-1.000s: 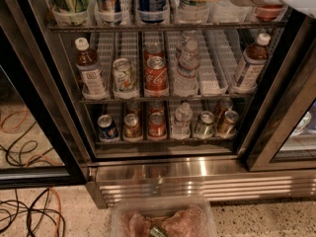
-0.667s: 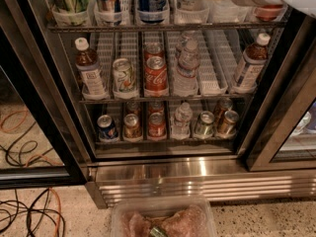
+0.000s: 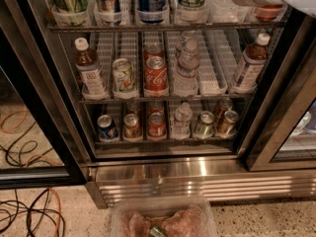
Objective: Pick water bottle from top shelf of fridge
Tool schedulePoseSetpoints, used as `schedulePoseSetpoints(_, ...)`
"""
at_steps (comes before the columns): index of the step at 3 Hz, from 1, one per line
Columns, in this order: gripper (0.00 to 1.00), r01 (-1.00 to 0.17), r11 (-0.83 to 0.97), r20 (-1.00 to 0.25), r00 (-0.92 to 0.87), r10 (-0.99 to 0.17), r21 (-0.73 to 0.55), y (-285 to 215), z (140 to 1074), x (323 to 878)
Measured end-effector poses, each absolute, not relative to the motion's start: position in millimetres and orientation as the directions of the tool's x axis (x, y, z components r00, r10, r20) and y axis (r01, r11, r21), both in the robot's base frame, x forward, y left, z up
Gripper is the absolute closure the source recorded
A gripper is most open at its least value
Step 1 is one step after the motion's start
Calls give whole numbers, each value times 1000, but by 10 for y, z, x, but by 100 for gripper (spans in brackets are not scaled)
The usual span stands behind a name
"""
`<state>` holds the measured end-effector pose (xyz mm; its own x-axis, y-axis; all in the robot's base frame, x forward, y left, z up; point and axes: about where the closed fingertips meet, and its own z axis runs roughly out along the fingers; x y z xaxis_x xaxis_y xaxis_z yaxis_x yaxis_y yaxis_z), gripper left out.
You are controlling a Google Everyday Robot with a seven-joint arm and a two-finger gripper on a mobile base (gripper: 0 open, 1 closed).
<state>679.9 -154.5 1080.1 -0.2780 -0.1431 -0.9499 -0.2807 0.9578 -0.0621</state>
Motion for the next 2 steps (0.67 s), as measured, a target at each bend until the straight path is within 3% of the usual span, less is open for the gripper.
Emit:
schedulePoseSetpoints(1, 100, -281, 958, -950, -278, -143, -62, -1544, 10802, 6798)
schedulePoseSetpoints(2, 100, -282, 957, -950, -276, -144, -63, -1539, 10807, 6796)
